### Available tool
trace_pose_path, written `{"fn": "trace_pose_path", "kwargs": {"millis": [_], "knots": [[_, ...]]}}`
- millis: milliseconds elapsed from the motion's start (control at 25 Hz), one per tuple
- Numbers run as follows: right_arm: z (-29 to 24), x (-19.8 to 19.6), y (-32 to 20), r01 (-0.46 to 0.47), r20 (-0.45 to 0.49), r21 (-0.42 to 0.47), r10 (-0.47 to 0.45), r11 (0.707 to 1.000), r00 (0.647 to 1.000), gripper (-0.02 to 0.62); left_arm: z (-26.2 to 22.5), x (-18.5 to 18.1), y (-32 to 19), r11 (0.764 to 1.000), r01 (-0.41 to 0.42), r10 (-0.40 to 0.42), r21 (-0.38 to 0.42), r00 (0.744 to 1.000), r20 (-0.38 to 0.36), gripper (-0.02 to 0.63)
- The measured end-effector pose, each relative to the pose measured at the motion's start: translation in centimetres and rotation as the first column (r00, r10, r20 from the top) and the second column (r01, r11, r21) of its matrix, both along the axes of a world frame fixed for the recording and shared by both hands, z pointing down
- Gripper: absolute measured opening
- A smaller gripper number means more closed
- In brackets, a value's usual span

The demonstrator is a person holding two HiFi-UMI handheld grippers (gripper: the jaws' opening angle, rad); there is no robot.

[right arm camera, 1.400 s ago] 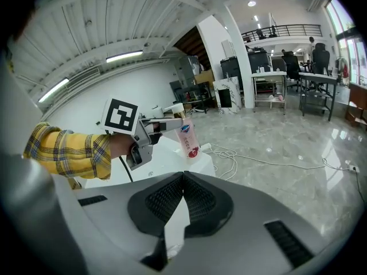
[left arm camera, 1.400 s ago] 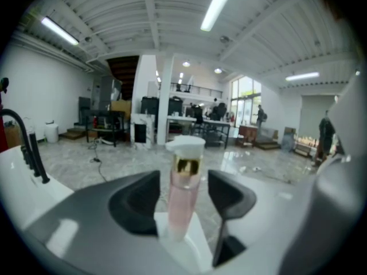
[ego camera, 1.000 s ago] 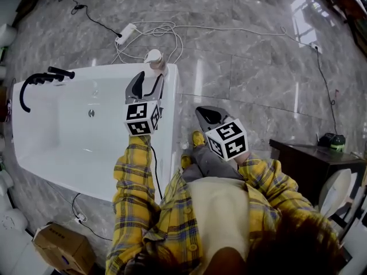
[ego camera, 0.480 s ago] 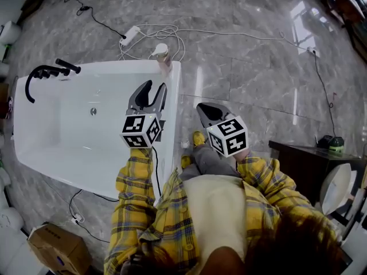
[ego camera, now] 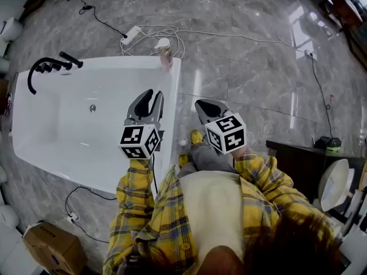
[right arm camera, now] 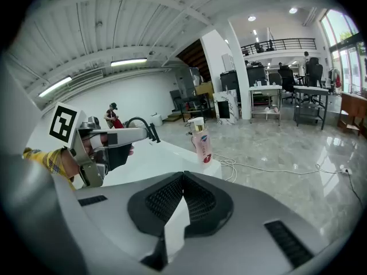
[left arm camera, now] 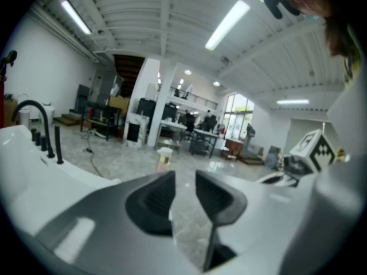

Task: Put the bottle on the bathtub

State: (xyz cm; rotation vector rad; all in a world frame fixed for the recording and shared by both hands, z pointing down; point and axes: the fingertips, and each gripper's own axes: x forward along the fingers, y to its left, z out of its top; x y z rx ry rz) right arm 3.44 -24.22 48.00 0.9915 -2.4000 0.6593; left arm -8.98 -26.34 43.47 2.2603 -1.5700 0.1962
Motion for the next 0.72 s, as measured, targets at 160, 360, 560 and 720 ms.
{"fn": "trace_pose_path", "kwargs": {"millis": [160, 360, 560, 720], "knots": [[-0.5, -0.5, 0.4, 0.004, 0.003, 0.012, -0.004, 1.0, 1.0, 0.014, -0.1, 0.2, 1.8, 1.0, -0.004, 0.004, -0.017, 1.0, -0.007, 0.082], [-1.0, -0.7, 0.8, 0.011, 0.006, 0.024, -0.011, 1.0, 1.0, 0.014, -0.1, 0.5, 3.8, 0.999, 0.013, -0.013, -0.039, 1.0, -0.017, 0.048], [-1.3, -1.0, 1.1, 0.02, 0.004, 0.027, -0.02, 0.999, 1.0, 0.014, 0.5, 0.4, 5.3, 0.997, 0.034, -0.034, -0.073, 0.999, -0.001, 0.026], [-1.2, -1.2, 1.4, 0.028, 0.001, 0.026, -0.028, 0.999, 1.0, 0.014, 0.8, -0.2, 6.2, 0.994, 0.071, -0.071, -0.078, 0.997, 0.004, 0.008]]}}
